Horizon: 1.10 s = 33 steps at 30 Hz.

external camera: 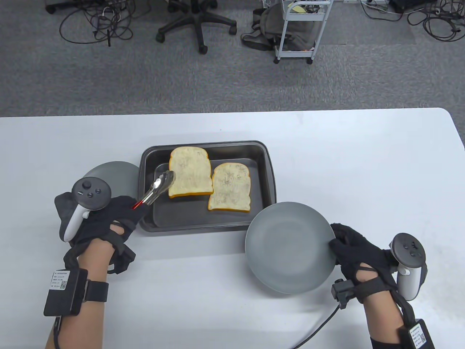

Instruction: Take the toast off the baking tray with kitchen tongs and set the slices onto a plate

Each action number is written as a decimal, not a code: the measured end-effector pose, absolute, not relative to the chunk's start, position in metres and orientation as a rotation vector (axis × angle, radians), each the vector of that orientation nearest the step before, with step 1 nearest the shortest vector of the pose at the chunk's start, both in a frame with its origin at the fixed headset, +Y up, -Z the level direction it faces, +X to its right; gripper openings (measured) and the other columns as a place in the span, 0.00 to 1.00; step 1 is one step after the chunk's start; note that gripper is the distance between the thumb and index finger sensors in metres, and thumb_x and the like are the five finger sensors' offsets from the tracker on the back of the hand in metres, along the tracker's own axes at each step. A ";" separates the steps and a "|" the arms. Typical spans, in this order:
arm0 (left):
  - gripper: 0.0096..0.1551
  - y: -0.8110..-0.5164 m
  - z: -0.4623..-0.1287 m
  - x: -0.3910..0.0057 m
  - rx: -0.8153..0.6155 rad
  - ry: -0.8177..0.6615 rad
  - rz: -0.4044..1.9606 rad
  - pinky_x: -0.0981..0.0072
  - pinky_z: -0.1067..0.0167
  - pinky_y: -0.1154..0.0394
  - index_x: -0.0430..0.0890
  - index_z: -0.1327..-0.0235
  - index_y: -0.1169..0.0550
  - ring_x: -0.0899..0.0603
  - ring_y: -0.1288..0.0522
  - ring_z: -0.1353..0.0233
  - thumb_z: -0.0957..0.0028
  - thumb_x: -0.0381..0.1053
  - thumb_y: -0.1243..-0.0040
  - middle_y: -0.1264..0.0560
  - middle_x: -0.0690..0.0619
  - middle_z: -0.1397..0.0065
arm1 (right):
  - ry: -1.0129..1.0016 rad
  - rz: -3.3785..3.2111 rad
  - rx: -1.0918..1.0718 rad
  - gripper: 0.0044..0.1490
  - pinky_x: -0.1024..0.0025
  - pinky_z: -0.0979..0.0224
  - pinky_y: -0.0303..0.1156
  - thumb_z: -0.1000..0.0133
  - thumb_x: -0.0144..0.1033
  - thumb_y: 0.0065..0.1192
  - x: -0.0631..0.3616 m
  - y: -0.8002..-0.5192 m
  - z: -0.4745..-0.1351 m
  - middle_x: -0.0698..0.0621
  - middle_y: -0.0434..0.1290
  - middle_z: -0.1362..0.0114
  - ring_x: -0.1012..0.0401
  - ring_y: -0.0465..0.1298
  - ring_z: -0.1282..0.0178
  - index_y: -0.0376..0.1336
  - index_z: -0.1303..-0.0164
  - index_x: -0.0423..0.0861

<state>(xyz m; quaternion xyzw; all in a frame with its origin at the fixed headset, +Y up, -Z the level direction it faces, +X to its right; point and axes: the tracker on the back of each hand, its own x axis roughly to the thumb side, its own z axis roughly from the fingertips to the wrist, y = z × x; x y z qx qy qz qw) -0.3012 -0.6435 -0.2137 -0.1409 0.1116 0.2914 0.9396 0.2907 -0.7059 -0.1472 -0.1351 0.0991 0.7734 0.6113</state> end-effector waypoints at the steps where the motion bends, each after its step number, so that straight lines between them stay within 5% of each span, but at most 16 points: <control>1: 0.36 -0.638 -0.212 -0.301 -0.278 0.220 0.618 0.62 0.78 0.14 0.45 0.43 0.14 0.40 0.12 0.74 0.56 0.67 0.28 0.10 0.51 0.56 | 0.229 1.782 -0.312 0.34 0.46 0.46 0.88 0.51 0.30 0.75 0.291 -0.706 -0.147 0.37 0.84 0.45 0.47 0.93 0.57 0.67 0.35 0.36; 17: 0.36 -0.596 -0.163 -0.241 -0.173 -0.053 0.681 0.63 0.79 0.13 0.45 0.43 0.15 0.41 0.12 0.74 0.55 0.68 0.29 0.10 0.49 0.57 | 0.240 1.760 -0.324 0.34 0.46 0.46 0.88 0.51 0.30 0.75 0.291 -0.706 -0.147 0.37 0.84 0.45 0.47 0.93 0.57 0.67 0.35 0.35; 33: 0.36 -0.620 -0.119 -0.162 -0.218 -0.244 0.695 0.64 0.81 0.12 0.43 0.45 0.15 0.42 0.11 0.76 0.54 0.68 0.32 0.10 0.48 0.58 | 0.237 1.704 -0.338 0.34 0.46 0.46 0.88 0.51 0.30 0.75 0.289 -0.709 -0.147 0.37 0.84 0.45 0.47 0.93 0.56 0.67 0.34 0.35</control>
